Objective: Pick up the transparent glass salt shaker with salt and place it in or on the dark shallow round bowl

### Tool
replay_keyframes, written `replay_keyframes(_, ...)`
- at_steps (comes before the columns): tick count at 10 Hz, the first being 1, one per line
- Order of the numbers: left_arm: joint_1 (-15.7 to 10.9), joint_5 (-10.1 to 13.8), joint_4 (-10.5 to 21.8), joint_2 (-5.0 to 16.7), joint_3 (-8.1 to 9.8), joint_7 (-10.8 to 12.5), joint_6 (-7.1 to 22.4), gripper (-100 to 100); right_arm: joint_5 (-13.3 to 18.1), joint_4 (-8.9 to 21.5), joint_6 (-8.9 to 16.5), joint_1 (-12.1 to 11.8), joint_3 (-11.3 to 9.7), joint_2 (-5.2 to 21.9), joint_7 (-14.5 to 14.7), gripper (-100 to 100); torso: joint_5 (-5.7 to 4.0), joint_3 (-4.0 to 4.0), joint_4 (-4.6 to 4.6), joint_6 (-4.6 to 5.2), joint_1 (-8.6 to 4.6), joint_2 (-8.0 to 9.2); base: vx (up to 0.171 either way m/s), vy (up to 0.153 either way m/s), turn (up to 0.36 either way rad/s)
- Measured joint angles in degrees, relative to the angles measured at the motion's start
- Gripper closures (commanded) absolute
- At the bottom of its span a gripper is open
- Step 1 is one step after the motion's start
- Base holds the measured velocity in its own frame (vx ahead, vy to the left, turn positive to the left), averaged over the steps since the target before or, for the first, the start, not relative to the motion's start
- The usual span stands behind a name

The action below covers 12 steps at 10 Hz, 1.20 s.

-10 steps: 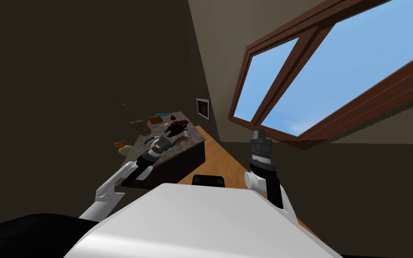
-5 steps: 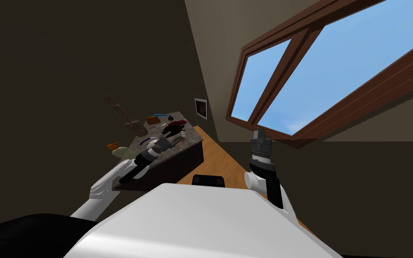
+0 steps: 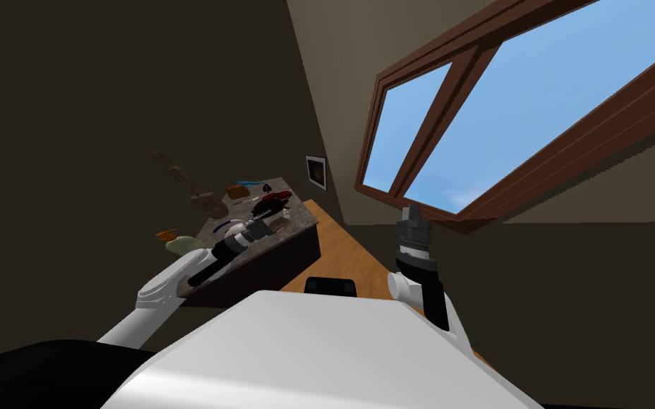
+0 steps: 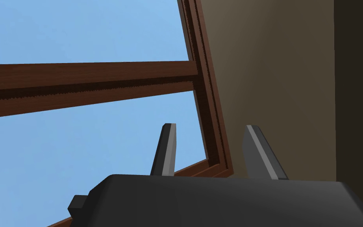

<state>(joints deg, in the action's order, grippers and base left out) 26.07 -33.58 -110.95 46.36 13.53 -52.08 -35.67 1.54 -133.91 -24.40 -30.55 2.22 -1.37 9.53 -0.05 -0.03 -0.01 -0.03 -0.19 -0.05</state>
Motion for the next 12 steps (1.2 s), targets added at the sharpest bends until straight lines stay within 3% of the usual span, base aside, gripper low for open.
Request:
replay_keyframes(2, -0.5, -3.5, 1.8, 2.2, 0.67, -3.0, 0.3, -100, 0.0, 0.0, 0.0, 0.0, 0.0, 0.0, 0.0, 0, -0.01, -0.02, -0.01, 0.0, -0.06, -0.04, 0.025, -0.051, -0.009)
replay_keyframes(5, -0.6, -8.0, 3.0, 3.8, 0.96, -6.9, 0.8, -100, 0.0, 0.0, 0.0, 0.0, 0.0, 0.0, 0.0, 0, 0.01, -0.02, -0.01, 0.0, 0.02, -0.04, 0.037, -0.061, -0.038)
replay_keyframes(12, -2.3, -19.7, 9.9, 8.3, 1.83, -18.1, 0.6, -100, 0.0, 0.0, 0.0, 0.0, 0.0, 0.0, 0.0, 0, -0.02, -0.1, -0.04, 0.0, -0.1, -0.16, 0.038, -0.061, -0.015)
